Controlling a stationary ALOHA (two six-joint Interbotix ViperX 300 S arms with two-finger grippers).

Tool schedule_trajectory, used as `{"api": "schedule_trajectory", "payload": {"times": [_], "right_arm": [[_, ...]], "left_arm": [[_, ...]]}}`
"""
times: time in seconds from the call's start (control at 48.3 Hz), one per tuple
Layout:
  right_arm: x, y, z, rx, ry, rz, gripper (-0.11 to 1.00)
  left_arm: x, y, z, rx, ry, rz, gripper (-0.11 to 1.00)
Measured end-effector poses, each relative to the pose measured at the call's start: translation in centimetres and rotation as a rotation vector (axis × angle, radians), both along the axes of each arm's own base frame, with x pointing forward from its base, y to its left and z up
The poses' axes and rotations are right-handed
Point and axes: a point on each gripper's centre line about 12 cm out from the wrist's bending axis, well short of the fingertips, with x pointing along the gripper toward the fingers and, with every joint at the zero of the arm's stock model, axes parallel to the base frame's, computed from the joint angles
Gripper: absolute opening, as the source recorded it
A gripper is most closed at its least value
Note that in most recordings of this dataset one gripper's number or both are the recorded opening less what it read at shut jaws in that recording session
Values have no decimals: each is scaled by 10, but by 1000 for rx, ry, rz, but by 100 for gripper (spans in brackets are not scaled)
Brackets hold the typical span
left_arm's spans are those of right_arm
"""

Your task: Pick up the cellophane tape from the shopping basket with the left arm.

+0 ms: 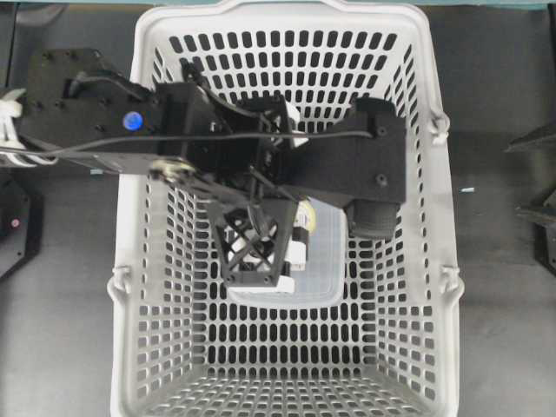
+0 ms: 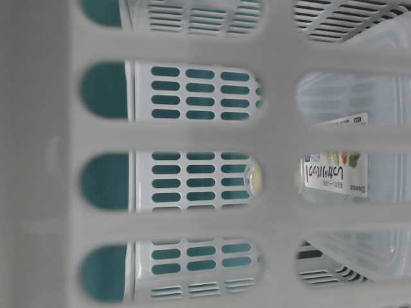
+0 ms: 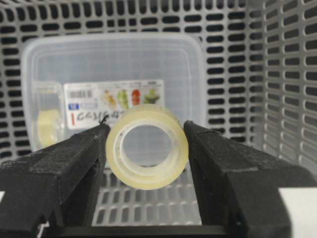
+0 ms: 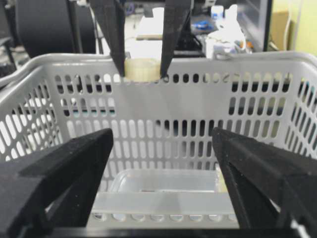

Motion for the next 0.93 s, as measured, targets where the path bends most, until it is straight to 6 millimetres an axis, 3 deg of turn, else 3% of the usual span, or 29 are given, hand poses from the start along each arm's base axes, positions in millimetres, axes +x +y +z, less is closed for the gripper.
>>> {"api": "schedule_trajectory", "payload": {"times": [0.932], "right_arm": [[-1,0,0,0,-3,0,78]], "left_arm": [[1,-1,-4,3,27,-1,50]]}}
